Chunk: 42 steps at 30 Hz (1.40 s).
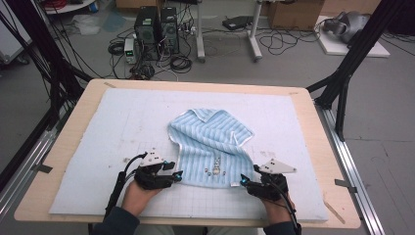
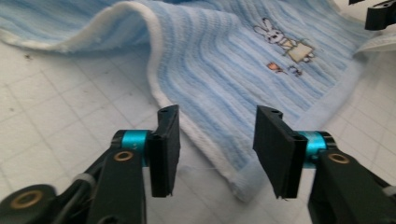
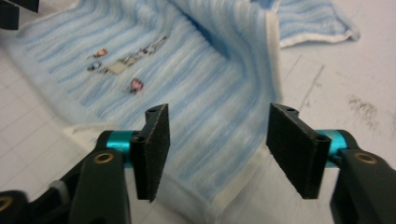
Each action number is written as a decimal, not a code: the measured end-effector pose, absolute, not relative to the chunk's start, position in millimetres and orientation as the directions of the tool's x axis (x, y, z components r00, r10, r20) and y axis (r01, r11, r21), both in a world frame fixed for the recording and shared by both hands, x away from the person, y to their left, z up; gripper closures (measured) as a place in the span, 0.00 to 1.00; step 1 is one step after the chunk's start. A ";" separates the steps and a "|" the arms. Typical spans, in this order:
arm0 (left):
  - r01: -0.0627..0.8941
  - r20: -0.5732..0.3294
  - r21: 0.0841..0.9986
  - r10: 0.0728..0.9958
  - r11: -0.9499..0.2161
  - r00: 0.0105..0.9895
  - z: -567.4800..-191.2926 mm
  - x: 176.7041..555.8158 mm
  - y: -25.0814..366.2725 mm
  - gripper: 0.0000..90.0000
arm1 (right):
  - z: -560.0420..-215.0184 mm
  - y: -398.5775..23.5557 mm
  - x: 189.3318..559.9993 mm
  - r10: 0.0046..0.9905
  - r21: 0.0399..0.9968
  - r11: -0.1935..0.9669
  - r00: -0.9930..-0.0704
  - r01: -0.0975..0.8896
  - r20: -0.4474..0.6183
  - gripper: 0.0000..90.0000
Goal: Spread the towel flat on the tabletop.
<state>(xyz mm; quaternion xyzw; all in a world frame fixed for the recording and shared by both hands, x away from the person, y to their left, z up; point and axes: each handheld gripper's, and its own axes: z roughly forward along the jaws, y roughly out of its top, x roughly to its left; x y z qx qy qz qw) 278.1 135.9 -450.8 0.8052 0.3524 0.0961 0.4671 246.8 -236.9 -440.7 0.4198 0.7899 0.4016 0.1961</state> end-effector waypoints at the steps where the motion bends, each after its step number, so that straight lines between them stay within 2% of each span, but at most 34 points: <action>1: 0.478 -0.169 0.816 0.656 -0.326 0.735 -451.2 276.9 134.7 0.60 | -441.8 -237.0 245.3 0.818 0.798 0.331 -0.574 0.504 0.023 0.50; 8: 0.428 -0.053 0.797 0.656 -0.426 0.752 -451.6 269.3 123.5 0.76 | -445.5 -237.6 242.2 0.829 0.786 0.336 -0.559 0.519 0.015 0.54; 11: 0.400 -0.026 0.798 0.638 -0.450 0.769 -451.7 266.5 120.6 0.93 | -447.3 -235.6 244.3 0.828 0.782 0.343 -0.560 0.521 0.010 0.54; 12: 0.390 -0.010 0.798 0.637 -0.459 0.771 -451.6 265.2 119.6 0.96 | -447.8 -234.5 245.0 0.827 0.778 0.348 -0.562 0.523 0.008 0.55; 20: 0.430 -0.067 0.795 0.643 -0.427 0.763 -451.0 261.4 129.3 0.97 | -449.3 -233.7 248.3 0.823 0.762 0.360 -0.568 0.539 0.013 0.59; 33: 0.477 -0.153 0.795 0.637 -0.376 0.756 -452.3 234.2 159.3 0.97 | -445.4 -226.9 247.2 0.807 0.771 0.359 -0.590 0.525 0.026 0.58; 38: 0.475 -0.166 0.794 0.614 -0.381 0.771 -452.5 223.2 166.5 0.97 | -448.0 -224.0 245.4 0.794 0.747 0.373 -0.606 0.550 0.049 0.71; 42: 0.472 -0.175 0.792 0.597 -0.387 0.783 -452.0 217.7 169.4 0.97 | -446.0 -223.9 240.3 0.764 0.741 0.397 -0.642 0.542 0.060 0.96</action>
